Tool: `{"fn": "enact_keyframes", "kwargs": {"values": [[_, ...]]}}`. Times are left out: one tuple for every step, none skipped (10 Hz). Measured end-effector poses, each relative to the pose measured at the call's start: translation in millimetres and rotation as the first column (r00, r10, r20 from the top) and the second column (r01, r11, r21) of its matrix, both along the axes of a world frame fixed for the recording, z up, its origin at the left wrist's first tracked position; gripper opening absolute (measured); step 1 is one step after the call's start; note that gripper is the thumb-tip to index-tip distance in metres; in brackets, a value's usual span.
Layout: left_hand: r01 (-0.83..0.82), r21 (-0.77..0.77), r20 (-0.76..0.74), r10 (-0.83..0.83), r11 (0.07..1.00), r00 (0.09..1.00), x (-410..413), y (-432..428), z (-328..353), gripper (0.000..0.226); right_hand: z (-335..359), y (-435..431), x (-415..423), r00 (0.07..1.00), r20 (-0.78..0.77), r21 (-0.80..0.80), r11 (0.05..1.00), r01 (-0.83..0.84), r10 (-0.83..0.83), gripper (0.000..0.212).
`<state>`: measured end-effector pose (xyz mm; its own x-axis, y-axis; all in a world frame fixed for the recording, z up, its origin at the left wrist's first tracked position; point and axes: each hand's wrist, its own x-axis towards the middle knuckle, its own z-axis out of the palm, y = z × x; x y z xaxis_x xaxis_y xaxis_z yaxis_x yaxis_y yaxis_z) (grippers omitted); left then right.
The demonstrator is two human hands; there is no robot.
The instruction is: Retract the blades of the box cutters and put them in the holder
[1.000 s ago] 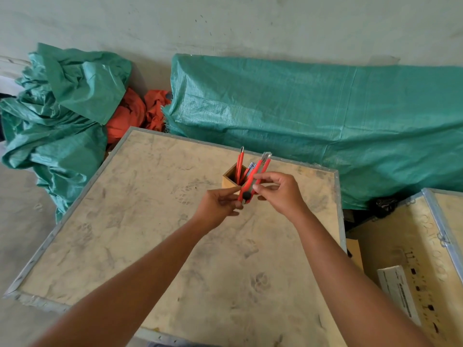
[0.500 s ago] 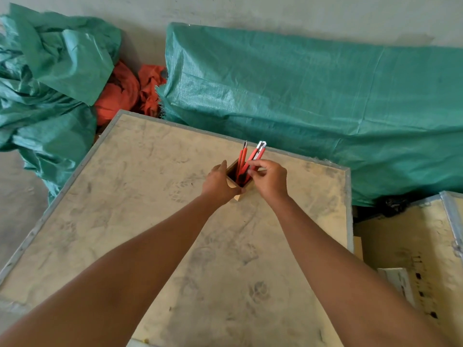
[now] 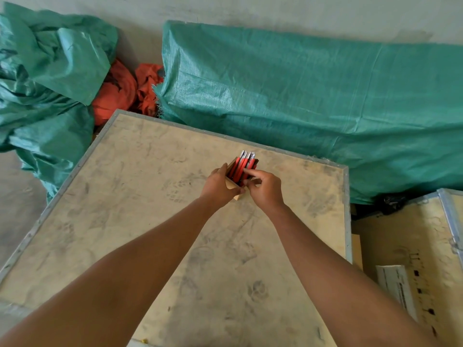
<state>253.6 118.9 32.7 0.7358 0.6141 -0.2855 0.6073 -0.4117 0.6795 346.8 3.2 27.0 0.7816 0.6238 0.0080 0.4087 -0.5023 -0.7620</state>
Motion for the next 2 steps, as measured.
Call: {"fn": "enact_keyframes", "kwargs": {"values": [[0.004, 0.02, 0.018, -0.004, 1.0, 1.0, -5, -3, 13, 0.097, 12, -5, -3, 0.999, -0.038, 0.023, 0.999, 0.023, -0.022, 0.037], [-0.005, 0.03, 0.057, 0.003, 1.0, 0.998, -6, -7, 28, 0.095, 25, -7, -7, 0.996, -0.075, 0.056, 0.997, 0.055, -0.051, 0.034]]}}
